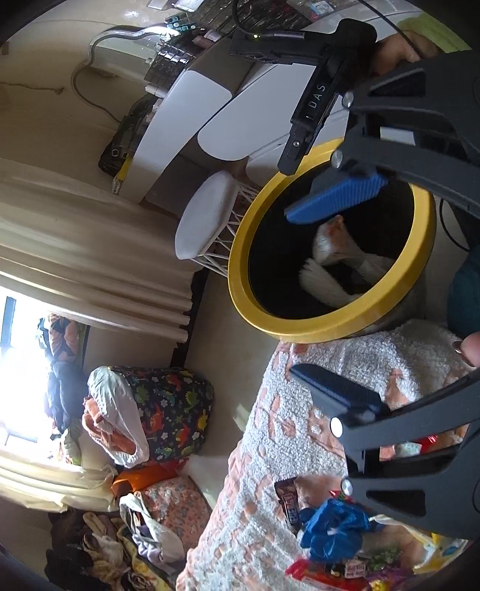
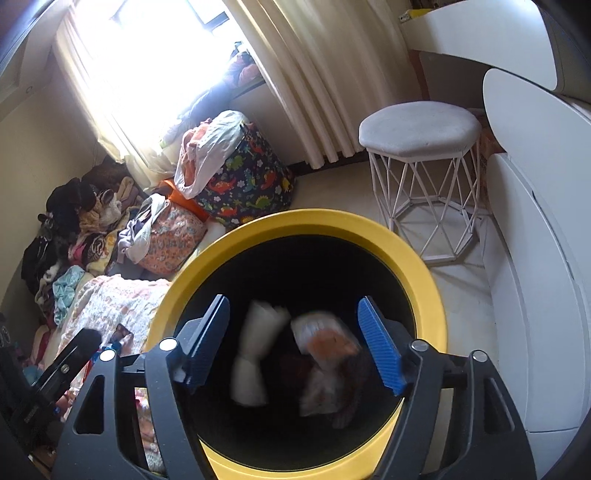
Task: Collect trash
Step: 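Move both open tools back over the remaining wrappers on the quilt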
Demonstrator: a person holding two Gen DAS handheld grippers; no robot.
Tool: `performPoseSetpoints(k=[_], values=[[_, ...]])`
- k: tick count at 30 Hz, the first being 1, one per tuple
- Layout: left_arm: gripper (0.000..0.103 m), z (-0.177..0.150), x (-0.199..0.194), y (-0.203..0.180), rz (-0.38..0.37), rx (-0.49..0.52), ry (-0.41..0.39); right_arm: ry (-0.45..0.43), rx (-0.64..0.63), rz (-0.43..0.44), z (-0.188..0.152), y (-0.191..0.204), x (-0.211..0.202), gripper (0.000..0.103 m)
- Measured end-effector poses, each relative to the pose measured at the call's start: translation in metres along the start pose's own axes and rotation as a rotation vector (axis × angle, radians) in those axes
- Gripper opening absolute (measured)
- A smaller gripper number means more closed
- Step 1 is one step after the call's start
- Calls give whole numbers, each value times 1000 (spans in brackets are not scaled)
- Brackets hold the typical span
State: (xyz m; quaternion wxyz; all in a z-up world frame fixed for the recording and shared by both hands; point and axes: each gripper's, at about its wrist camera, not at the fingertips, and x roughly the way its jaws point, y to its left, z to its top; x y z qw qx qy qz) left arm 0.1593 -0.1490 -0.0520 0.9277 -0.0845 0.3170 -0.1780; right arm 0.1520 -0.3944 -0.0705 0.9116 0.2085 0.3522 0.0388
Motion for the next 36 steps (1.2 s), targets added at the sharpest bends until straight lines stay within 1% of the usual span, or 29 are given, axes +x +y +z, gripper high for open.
performPoseSetpoints(k=[1, 3, 8, 16, 36], values=[[88, 0, -4, 2, -4, -8, -15, -10, -7, 1, 0, 2, -1, 72], [92, -1, -11, 4, 3, -16, -37, -30, -27, 5, 0, 7, -5, 75], [92, 0, -27, 9, 32, -17, -72, -91, -77, 18, -1, 23, -15, 81], [92, -1, -47, 21, 65, -34, -101, -134, -124, 58, -2, 43, -26, 81], [92, -5, -93, 58, 159, -89, -174, -145, -221, 147, -13, 95, -39, 83]])
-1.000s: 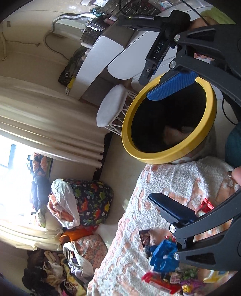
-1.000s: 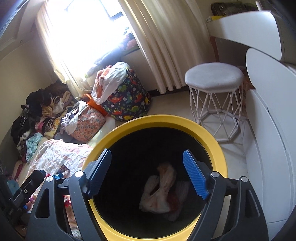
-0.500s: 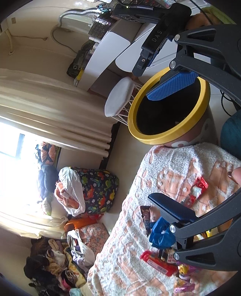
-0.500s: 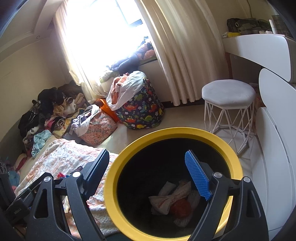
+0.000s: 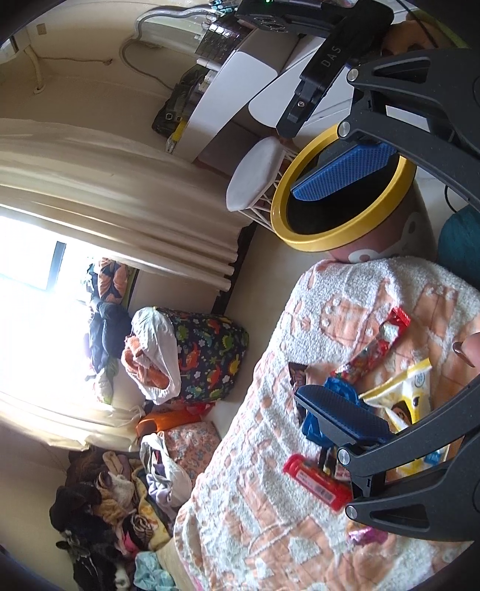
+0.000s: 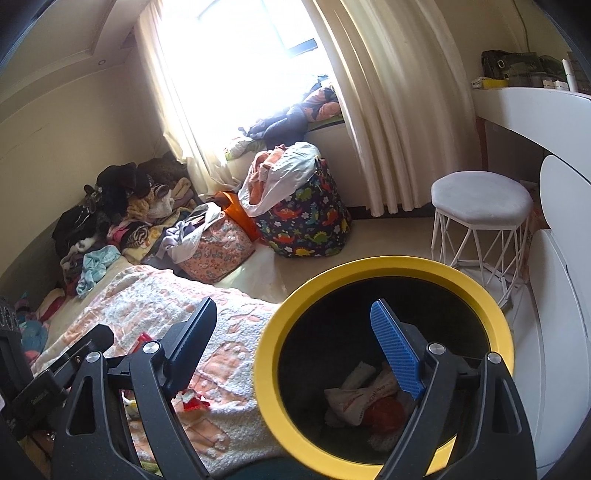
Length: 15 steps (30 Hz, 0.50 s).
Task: Collect trash
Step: 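Move both open tools back over the remaining wrappers on the quilt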
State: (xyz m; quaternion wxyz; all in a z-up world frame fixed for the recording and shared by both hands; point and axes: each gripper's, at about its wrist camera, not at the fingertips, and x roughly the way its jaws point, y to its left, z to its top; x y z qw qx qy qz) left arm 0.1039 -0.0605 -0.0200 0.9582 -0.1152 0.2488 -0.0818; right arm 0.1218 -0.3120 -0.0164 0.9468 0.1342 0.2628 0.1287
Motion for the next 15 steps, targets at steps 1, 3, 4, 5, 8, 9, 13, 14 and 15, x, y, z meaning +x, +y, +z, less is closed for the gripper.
performPoseSetpoints(k=[1, 3, 4, 5, 8, 9, 13, 14, 15], values=[[92, 1, -1, 2, 3, -4, -2, 0, -4, 4, 0, 3, 1, 83], [92, 1, -4, 6, 11, -11, -8, -1, -10, 11, -1, 7, 0, 83], [92, 2, -5, 8, 14, -14, -10, -1, -12, 15, -1, 9, 0, 83], [92, 2, -6, 10, 18, -18, -12, -1, -14, 20, -1, 9, -1, 83], [92, 2, -11, 16, 27, -25, -20, 1, -22, 32, -1, 14, -1, 83], [92, 2, -12, 17, 30, -26, -22, 2, -26, 35, -2, 16, -1, 83], [92, 2, -17, 23, 44, -34, -28, 9, -39, 54, -4, 24, 0, 83], [92, 3, -18, 25, 47, -35, -29, 12, -43, 59, -4, 25, 0, 83], [92, 3, -18, 27, 51, -37, -29, 15, -46, 65, -5, 28, 0, 83]])
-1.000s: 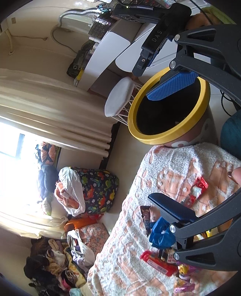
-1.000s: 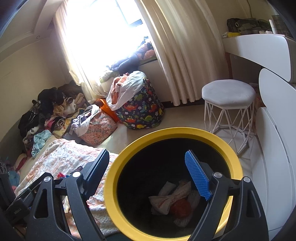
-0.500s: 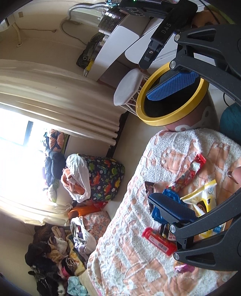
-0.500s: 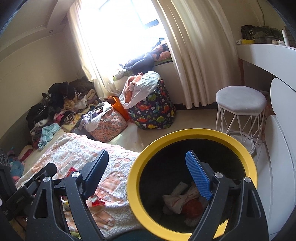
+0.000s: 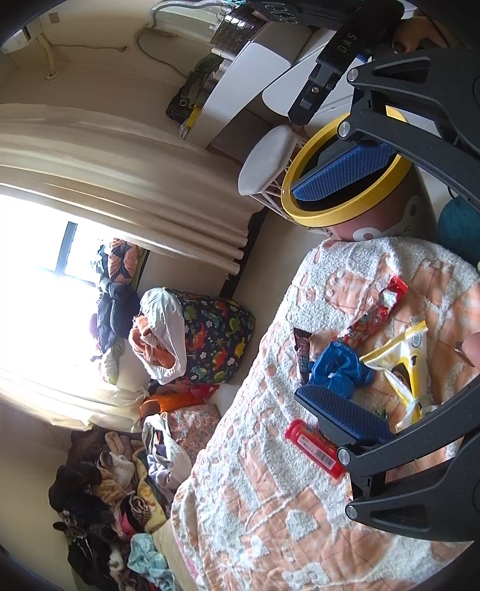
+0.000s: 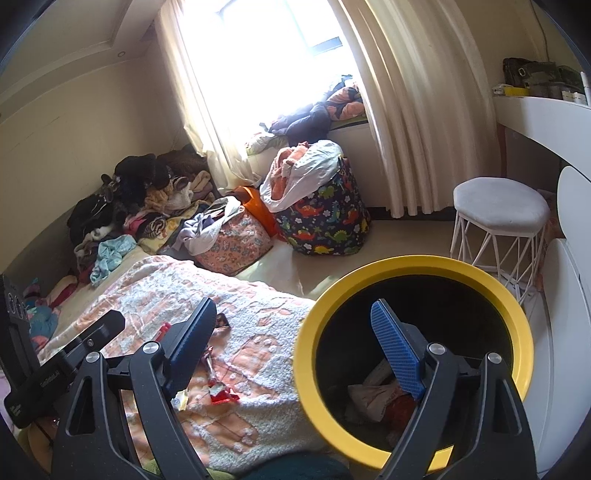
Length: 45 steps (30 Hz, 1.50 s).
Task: Collect trash
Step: 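Move both open tools back over the remaining wrappers on the quilt, then grasp the purple wrapper with the left tool while the right tool grasps the white-yellow bag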
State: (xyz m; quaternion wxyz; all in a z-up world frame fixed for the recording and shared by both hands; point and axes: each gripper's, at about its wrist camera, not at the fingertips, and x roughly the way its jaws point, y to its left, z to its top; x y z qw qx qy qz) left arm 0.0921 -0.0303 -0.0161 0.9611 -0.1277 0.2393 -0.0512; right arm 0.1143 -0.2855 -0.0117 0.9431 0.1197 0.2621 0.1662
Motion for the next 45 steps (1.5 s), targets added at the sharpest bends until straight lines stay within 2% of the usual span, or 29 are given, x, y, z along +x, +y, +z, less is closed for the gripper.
performPoseSetpoints(k=[23, 37, 45], values=[[92, -1, -21, 54, 88, -84, -15, 100, -155, 138, -31, 80, 9, 83], [92, -6, -30, 104, 164, -161, -15, 217, -219, 203, -55, 120, 28, 83], [92, -15, -29, 136, 215, -235, 21, 298, -245, 216, -69, 136, 49, 83]])
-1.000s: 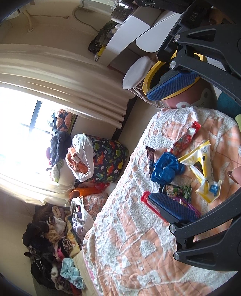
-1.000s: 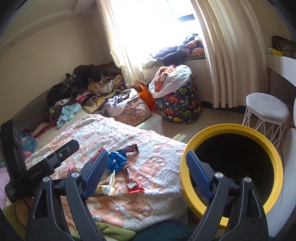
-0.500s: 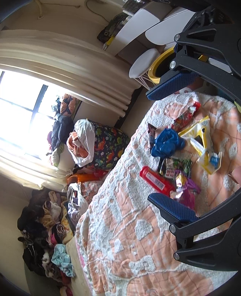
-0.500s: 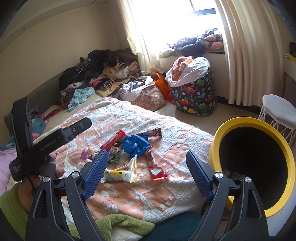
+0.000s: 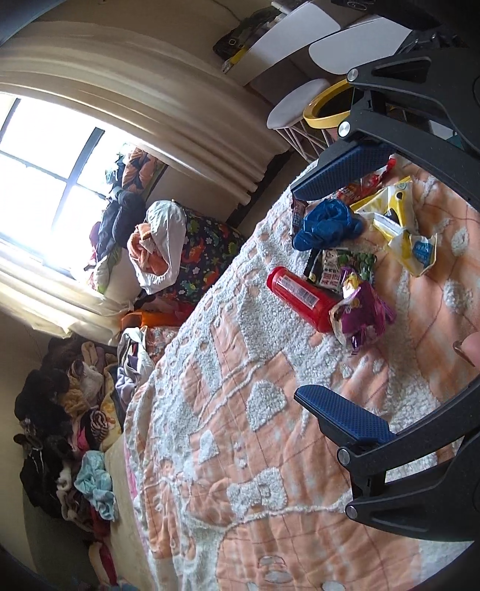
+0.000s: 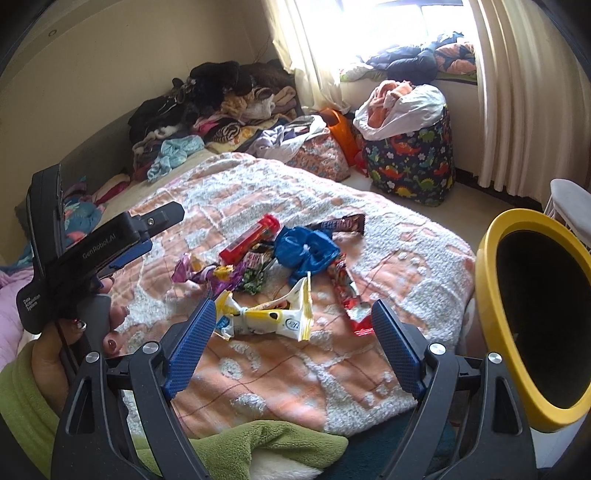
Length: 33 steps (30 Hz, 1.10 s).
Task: Collect trash
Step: 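Grasp the purple wrapper with the left tool while the right tool grasps the white-yellow bag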
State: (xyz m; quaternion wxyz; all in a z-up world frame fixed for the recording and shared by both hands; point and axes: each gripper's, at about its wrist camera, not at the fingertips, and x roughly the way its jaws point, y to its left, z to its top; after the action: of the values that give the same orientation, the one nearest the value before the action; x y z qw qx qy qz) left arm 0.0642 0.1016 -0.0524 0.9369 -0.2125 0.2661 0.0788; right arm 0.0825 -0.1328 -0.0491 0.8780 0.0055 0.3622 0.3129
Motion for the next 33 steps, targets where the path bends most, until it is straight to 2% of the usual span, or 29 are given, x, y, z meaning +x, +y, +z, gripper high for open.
performPoseSetpoints(k=[8, 15, 20, 26, 28, 30, 33], values=[[92, -9, 11, 27, 17, -72, 57, 84, 15, 34, 4, 5, 33, 83], [91, -16, 21, 40, -3, -120, 107, 177, 44, 59, 3, 5, 67, 83], [79, -23, 30, 44, -28, -156, 150, 233, 55, 72, 0, 5, 88, 83], [71, -29, 36, 43, -55, -164, 182, 263, 71, 98, -7, 4, 106, 83], [66, -30, 38, 42, -61, -160, 191, 260, 60, 105, -8, 5, 107, 80], [65, -32, 40, 41, -63, -160, 201, 254, 57, 120, -9, 5, 106, 69], [56, -34, 43, 40, -59, -162, 218, 242, 56, 133, -11, 6, 103, 63]])
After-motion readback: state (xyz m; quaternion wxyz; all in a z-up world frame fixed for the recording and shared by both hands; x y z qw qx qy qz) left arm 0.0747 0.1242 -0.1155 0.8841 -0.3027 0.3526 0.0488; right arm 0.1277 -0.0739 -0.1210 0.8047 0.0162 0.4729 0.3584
